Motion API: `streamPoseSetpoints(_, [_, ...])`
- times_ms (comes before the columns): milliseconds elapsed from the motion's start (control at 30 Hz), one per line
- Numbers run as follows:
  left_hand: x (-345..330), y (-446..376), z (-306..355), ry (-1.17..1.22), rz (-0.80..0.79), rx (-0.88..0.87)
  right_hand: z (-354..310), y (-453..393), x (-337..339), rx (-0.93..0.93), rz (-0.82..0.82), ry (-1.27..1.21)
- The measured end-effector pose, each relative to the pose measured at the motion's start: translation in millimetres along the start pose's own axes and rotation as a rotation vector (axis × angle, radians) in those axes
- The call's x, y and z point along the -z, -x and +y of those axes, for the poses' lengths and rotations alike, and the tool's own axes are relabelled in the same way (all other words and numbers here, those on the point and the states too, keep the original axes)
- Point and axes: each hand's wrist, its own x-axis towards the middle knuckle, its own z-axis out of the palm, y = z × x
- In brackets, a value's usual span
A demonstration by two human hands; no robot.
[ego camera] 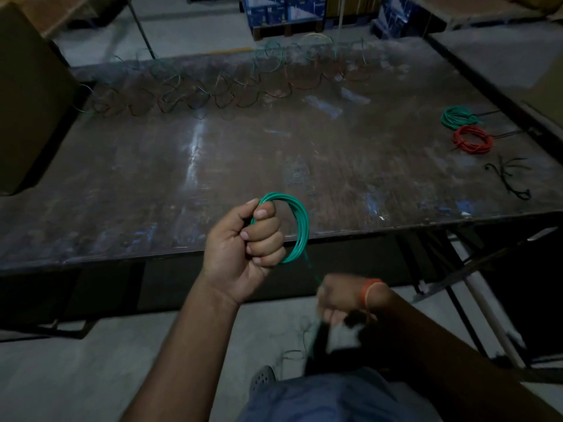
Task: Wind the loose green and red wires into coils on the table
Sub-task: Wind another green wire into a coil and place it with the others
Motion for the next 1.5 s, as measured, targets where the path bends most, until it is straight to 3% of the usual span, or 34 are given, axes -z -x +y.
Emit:
streamPoseSetpoints(67, [-0.1,2.7,-3.8,0.008,0.006,-0.004,26.8,-12.8,21.2,-0.247,0.589,0.083])
streamPoseSetpoints(100, [-0.2,2.5,-5.8,0.009,0.010,-0.007,30.2,-15.9,25.5,-0.252,0.838,-0.069])
streamPoseSetpoints(133, [-0.8,2.0,-7.0,0.010,0.009,-0.006,27.8,-19.0,23.0,-0.179,0.949,-0.279])
streamPoseSetpoints(167, [-2.1,1.2,-6.9,0.010,0.004,-0.004,26.2,-22.7,17.4,-0.056,0.877,-0.468])
streamPoseSetpoints(233, [-5.9,-1.0,-3.1,0.003,-0.006,-0.006,14.2,-17.1,2.9,0.070,0.494,-0.658])
streamPoseSetpoints(267, [-7.5,-1.6,-0.4,-0.004,-0.006,-0.010,12.2,-11.6,-4.7,0.055,0.299,-0.629])
streamPoseSetpoints(300, [-8.3,-1.8,1.8,-0.011,-0.002,-0.014,15.2,-10.5,-6.1,0.023,0.239,-0.530])
streamPoseSetpoints(333, [-8.6,-1.3,2.8,-0.016,0.002,-0.015,23.3,-15.4,-3.0,0.000,0.332,-0.430])
streamPoseSetpoints(400, [-6.8,0.0,0.2,-0.006,0.003,-0.008,37.4,-15.7,4.8,-0.083,0.721,-0.277])
streamPoseSetpoints(433, [-5.2,0.2,-2.0,0.007,-0.001,-0.001,40.3,-14.6,7.7,-0.076,0.830,-0.252])
streamPoseSetpoints(467, [-4.2,-0.2,-3.8,0.019,-0.008,0.005,40.4,-13.7,9.8,-0.018,0.818,-0.232])
streamPoseSetpoints(533, [-4.1,-2.6,-4.6,0.021,-0.020,0.008,35.5,-10.9,10.7,0.027,0.549,-0.221])
streamPoseSetpoints(600, [-4.8,-4.9,-2.9,0.007,-0.020,0.005,33.3,-7.3,15.6,-0.048,0.406,-0.119])
streamPoseSetpoints(733, [-4.8,-5.4,-3.9,-0.020,0.021,-0.003,27.5,-2.7,24.0,-0.039,0.491,0.179])
streamPoseSetpoints(900, [-5.3,-7.6,-4.0,-0.111,0.213,-0.039,1.8,26.2,25.7,0.272,0.367,-0.046])
streamPoseSetpoints(1000, [-0.8,-5.5,1.2,-0.055,0.212,-0.054,-11.8,42.6,30.9,0.488,0.391,-0.224])
streamPoseSetpoints(1167, [15.5,0.1,20.6,0.093,0.220,-0.210,3.5,49.4,41.1,0.525,0.466,-0.346])
streamPoseSetpoints(1300, [21.6,3.7,31.9,0.109,0.319,-0.336,13.4,55.5,48.5,0.585,0.515,-0.511])
streamPoseSetpoints(1400, [23.1,1.8,31.3,0.093,0.397,-0.370,2.4,66.7,58.7,0.654,0.652,-0.464])
streamPoseSetpoints(1500, [24.4,-2.0,28.3,0.088,0.432,-0.392,-14.7,81.5,64.9,0.703,0.646,-0.256])
